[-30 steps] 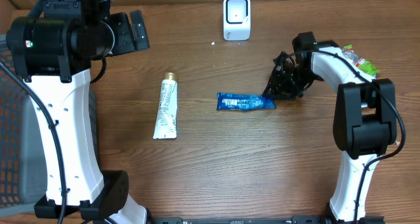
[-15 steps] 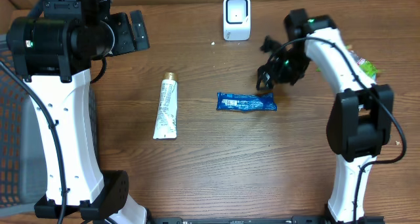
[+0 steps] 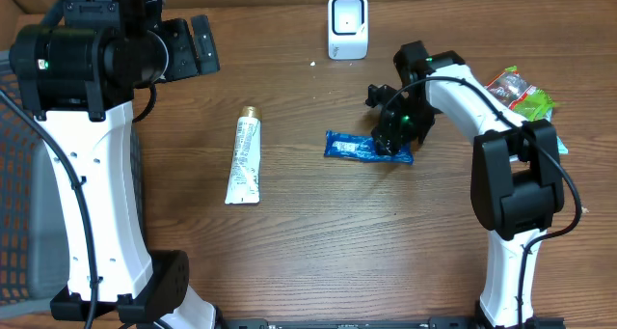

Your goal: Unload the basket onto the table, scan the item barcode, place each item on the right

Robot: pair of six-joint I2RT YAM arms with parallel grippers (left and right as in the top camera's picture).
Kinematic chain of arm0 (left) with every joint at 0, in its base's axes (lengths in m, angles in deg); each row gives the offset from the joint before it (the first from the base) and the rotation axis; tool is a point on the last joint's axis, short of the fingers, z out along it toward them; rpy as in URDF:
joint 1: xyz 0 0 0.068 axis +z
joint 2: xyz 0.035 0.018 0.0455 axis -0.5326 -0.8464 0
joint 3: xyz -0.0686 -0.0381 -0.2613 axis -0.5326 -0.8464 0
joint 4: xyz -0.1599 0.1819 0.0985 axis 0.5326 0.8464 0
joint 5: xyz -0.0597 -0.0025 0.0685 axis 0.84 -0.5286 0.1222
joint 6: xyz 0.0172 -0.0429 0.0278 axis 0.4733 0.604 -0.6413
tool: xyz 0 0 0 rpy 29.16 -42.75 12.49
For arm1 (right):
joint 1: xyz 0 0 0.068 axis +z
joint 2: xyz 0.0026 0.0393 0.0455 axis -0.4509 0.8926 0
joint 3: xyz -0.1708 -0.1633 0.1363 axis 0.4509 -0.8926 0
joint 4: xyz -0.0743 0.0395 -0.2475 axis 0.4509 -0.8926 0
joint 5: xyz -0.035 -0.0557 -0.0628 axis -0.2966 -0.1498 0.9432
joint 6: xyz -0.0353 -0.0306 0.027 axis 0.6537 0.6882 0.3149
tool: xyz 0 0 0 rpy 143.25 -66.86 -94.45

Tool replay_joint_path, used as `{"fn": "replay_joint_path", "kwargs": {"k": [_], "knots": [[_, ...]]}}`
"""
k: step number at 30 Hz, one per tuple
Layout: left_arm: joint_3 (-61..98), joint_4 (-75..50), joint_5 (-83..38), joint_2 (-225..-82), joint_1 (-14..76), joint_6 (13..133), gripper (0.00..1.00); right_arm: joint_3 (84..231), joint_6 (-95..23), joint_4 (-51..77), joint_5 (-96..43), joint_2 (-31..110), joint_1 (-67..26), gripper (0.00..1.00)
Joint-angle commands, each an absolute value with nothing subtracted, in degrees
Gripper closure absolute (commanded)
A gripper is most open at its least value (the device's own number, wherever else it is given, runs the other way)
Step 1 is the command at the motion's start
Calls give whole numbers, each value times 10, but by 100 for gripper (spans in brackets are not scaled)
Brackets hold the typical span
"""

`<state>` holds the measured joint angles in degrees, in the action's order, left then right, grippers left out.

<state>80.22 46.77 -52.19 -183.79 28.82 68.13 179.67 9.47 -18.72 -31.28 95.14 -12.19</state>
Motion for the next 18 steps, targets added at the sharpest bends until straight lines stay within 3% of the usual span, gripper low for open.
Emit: {"fn": "replay_joint_path", "kwargs": {"k": [1, 4, 6, 8, 11, 18], "knots": [[801, 466, -527, -1837, 288, 689, 0, 1790, 73, -186, -321, 940, -140, 29], [801, 466, -527, -1837, 288, 689, 0, 1790, 73, -195, -362, 940, -141, 41], [801, 466, -527, -1837, 288, 689, 0, 1790, 73, -201, -384, 940, -141, 55], [801, 466, -527, -1837, 288, 689, 0, 1790, 73, -209, -414, 940, -141, 75], [801, 466, -527, -1837, 288, 689, 0, 1790, 73, -219, -448, 940, -141, 93], [801, 466, -527, -1837, 288, 689, 0, 1792, 60, -230, -481, 940, -141, 96]]}}
